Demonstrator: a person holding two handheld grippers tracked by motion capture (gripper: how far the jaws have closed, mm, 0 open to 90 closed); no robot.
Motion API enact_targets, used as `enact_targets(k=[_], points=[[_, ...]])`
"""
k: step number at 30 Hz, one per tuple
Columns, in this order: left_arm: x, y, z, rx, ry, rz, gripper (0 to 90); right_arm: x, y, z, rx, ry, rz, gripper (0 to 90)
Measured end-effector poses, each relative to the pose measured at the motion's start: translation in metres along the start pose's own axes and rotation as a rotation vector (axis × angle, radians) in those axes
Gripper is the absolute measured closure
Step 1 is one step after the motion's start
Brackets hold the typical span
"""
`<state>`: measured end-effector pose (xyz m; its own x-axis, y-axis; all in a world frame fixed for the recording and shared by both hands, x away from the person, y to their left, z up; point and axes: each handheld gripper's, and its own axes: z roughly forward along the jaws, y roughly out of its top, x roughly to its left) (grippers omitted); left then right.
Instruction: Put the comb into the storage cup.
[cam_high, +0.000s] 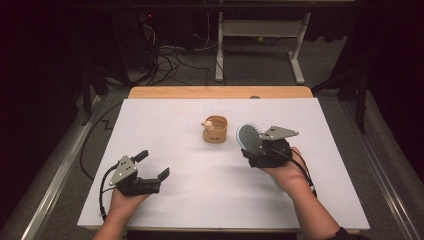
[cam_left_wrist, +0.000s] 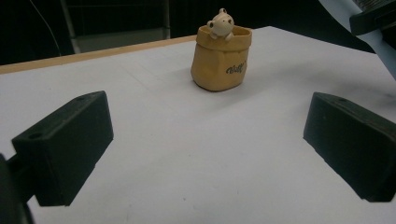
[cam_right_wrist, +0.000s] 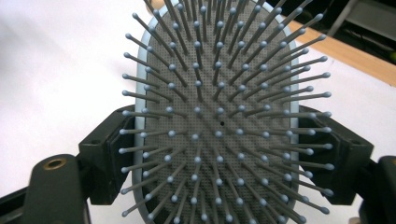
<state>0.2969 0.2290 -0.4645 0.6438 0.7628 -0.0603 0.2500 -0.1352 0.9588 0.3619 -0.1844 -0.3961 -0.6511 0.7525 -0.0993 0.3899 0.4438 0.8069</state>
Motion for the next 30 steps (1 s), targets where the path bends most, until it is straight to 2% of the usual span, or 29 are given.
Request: enact_targets(k=[9, 26, 30], points=[[-0.001, 0.000, 0.000, -0.005, -0.005, -0.001, 2.1, 0.008, 0.001, -0.005, -0.118, -0.016, 0.018, 20.9], [0.000, 0.001, -0.001, -0.006, 0.001, -0.002, 2.1, 0.019, -0.004, -0.009, -0.257, -0.032, 0.011, 20.9], [-0.001, 0.001, -0.001, -0.008, 0.000, -0.001, 2.1, 0.020, -0.007, -0.010, -0.286, -0.030, 0.022, 20.9]])
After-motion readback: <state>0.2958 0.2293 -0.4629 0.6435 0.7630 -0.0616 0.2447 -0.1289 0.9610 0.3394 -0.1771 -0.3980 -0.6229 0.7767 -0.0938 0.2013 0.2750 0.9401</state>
